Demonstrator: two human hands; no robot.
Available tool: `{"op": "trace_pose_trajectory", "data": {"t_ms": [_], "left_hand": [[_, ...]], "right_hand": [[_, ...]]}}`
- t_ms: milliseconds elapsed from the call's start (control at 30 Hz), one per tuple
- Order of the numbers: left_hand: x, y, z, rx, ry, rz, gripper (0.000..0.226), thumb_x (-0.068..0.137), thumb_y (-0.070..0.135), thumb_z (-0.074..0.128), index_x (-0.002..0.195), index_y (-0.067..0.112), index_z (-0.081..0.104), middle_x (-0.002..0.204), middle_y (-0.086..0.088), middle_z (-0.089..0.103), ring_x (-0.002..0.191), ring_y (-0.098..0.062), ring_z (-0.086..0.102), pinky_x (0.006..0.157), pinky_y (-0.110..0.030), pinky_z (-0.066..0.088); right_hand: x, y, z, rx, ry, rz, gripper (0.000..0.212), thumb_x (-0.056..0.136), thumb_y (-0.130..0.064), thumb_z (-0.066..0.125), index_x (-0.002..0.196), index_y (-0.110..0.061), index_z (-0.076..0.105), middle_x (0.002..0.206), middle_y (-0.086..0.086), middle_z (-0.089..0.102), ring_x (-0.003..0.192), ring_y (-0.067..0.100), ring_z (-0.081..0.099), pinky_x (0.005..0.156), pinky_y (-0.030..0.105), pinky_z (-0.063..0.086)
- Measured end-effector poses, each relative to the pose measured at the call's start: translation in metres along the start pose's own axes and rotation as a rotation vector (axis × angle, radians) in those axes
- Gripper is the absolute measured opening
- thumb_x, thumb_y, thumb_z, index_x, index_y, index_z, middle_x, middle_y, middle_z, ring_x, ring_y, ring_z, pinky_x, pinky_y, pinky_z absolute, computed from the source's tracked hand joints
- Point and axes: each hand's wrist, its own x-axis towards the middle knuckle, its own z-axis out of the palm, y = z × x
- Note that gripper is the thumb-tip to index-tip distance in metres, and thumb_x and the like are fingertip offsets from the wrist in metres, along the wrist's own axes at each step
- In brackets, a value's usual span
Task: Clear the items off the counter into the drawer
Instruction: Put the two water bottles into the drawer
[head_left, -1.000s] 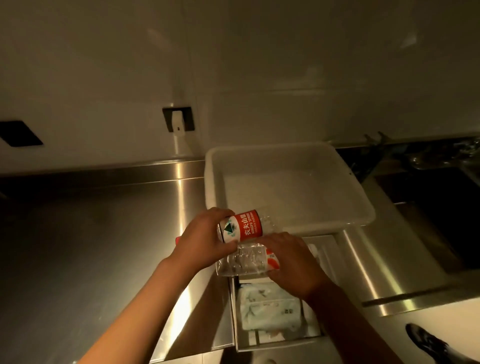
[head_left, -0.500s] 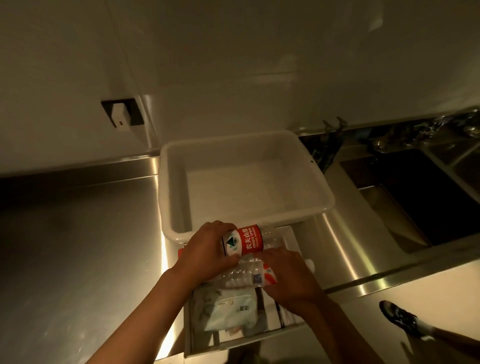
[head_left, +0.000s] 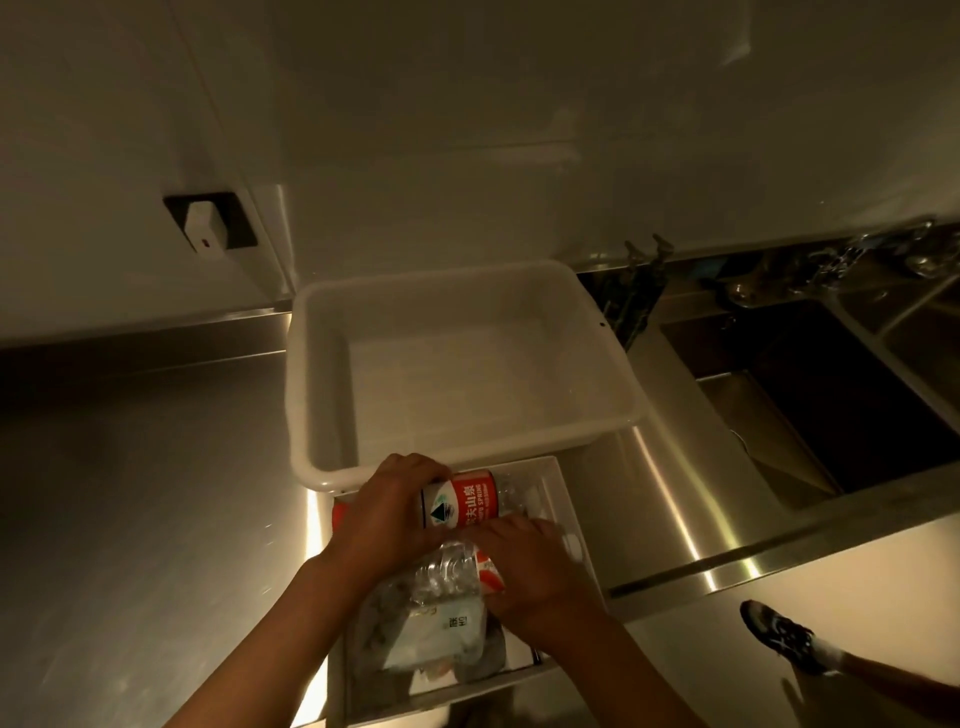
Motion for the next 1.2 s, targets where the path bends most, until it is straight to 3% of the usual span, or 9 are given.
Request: {"op": "trace_pose_trajectory", "data": {"t_ms": [167, 333, 533, 767, 933, 1200], "left_hand": [[-0.003, -0.004, -0.001, 0.018, -0.013, 0.019, 0.063, 0.067, 0.045, 0.087, 0.123, 0.029, 0.064, 0.117, 0.016, 0.060, 0.108, -0.004, 0.050, 0.089, -0.023, 0.047], [-0.008, -0.011, 0.002, 0.023, -0.009, 0.021, 0.056, 0.067, 0.034, 0.090, 0.117, 0.031, 0.066, 0.114, 0.019, 0.056, 0.109, -0.002, 0.047, 0.081, -0.008, 0.036], [-0.015, -0.021, -0.001, 0.067, 0.002, 0.028, 0.044, 0.074, 0.026, 0.085, 0.115, 0.028, 0.070, 0.112, 0.015, 0.058, 0.106, -0.010, 0.048, 0.079, -0.033, 0.050], [-0.023, -0.027, -0.010, 0.045, 0.022, 0.038, 0.039, 0.077, 0.018, 0.082, 0.114, 0.024, 0.071, 0.111, 0.011, 0.061, 0.103, -0.014, 0.051, 0.084, -0.030, 0.048], [-0.028, -0.029, -0.012, 0.068, 0.038, 0.036, 0.037, 0.078, 0.021, 0.082, 0.114, 0.025, 0.071, 0.110, 0.011, 0.062, 0.103, -0.014, 0.052, 0.085, -0.028, 0.046], [-0.034, -0.026, -0.013, 0.080, 0.071, 0.002, 0.035, 0.080, 0.020, 0.080, 0.114, 0.027, 0.072, 0.111, 0.010, 0.062, 0.103, -0.014, 0.053, 0.085, -0.029, 0.048]], "right_hand": [[-0.002, -0.002, 0.004, 0.029, 0.003, 0.008, 0.058, 0.091, -0.036, 0.065, 0.143, -0.044, 0.040, 0.144, -0.016, 0.047, 0.135, 0.009, 0.035, 0.116, 0.031, 0.018], [0.000, -0.001, 0.009, 0.065, -0.025, 0.033, 0.059, 0.090, -0.038, 0.063, 0.144, -0.043, 0.040, 0.145, -0.016, 0.045, 0.136, 0.008, 0.034, 0.120, 0.033, 0.020], [0.003, -0.004, 0.013, 0.121, -0.025, 0.014, 0.060, 0.088, -0.029, 0.063, 0.145, -0.035, 0.044, 0.144, -0.011, 0.047, 0.135, 0.011, 0.037, 0.118, 0.035, 0.025], [0.000, -0.004, 0.016, 0.112, -0.005, -0.009, 0.063, 0.088, -0.028, 0.064, 0.146, -0.036, 0.042, 0.146, -0.013, 0.044, 0.138, 0.010, 0.034, 0.119, 0.038, 0.026], [0.007, -0.009, 0.027, 0.101, 0.045, -0.030, 0.059, 0.087, -0.026, 0.066, 0.140, -0.040, 0.045, 0.143, -0.013, 0.035, 0.135, 0.013, 0.033, 0.115, 0.035, 0.036], [0.015, -0.010, 0.042, 0.005, 0.075, -0.092, 0.067, 0.082, -0.033, 0.070, 0.141, -0.042, 0.038, 0.138, -0.016, 0.038, 0.134, 0.014, 0.034, 0.114, 0.044, 0.037]]}}
